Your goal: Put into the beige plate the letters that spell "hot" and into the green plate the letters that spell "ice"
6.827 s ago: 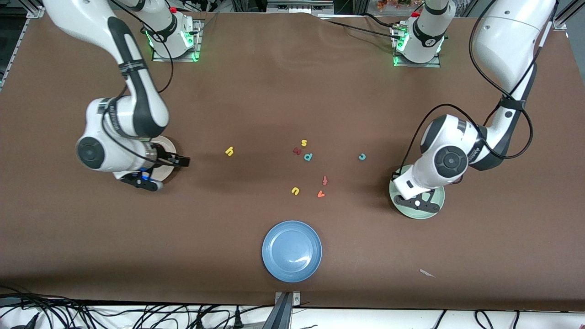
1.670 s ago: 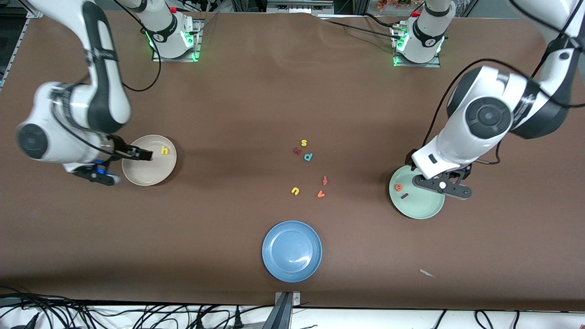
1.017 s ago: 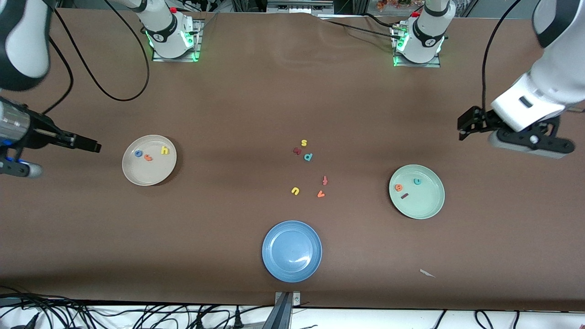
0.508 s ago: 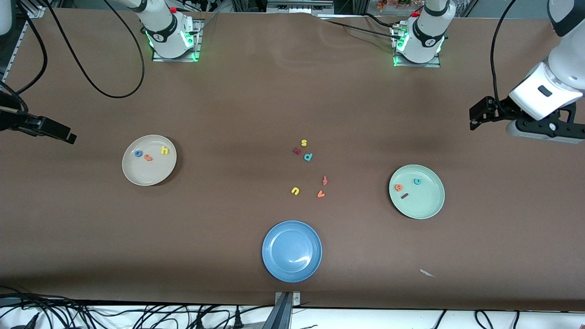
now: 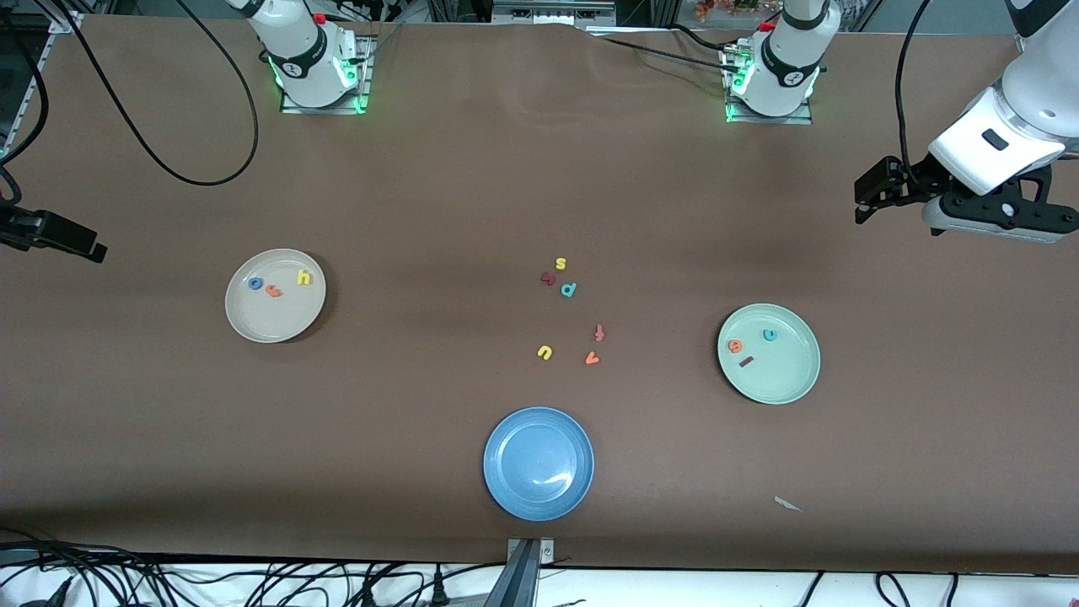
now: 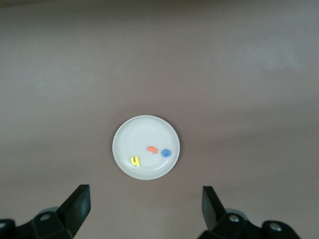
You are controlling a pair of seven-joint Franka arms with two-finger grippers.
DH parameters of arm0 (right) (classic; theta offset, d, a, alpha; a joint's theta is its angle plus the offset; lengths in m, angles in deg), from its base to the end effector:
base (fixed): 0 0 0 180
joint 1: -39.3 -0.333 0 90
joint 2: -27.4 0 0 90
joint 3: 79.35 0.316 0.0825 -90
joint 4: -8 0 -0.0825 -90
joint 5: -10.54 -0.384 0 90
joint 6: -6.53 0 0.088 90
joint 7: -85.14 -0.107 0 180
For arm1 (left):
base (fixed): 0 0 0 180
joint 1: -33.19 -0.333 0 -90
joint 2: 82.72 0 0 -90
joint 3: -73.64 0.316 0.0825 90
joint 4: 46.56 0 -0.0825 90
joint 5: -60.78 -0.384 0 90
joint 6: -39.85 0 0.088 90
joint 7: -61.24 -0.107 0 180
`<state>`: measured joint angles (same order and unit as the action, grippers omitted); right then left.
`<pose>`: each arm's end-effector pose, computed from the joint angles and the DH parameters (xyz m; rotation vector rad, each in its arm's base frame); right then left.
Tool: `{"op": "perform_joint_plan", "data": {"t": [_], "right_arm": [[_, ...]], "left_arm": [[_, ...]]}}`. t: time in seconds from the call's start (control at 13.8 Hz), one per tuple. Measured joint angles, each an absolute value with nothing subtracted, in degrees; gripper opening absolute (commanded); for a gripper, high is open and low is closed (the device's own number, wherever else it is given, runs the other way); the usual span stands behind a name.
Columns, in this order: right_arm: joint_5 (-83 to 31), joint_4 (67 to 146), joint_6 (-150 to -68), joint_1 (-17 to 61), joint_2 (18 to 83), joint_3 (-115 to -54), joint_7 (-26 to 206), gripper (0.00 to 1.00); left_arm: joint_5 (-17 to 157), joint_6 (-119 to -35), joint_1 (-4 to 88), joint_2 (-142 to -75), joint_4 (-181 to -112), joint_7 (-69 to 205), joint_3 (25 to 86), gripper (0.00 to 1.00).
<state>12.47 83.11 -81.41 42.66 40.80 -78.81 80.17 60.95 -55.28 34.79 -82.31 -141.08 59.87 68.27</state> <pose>0.6212 -0.0351 0.6059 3.1026 -0.2132 -0.0145 0.5549 -0.0683 0.5989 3.1300 -0.2278 0.0277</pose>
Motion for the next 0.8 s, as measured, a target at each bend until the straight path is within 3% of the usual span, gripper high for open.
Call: {"op": "perform_joint_plan", "data": {"t": [0.36,0.8], "right_arm": [[13.44,95.11,-94.4,43.19,38.47,-77.46,80.12,1.0],[13.07,96.04,-95.24,43.2,36.77,-77.26,80.12,1.0]], "left_arm": [[60.94,-54.83,34.65,-82.43,-141.08,59.85,68.87,1.0],[60.94,-54.44,34.66,-82.42,-141.07,59.85,68.87,1.0]]}}
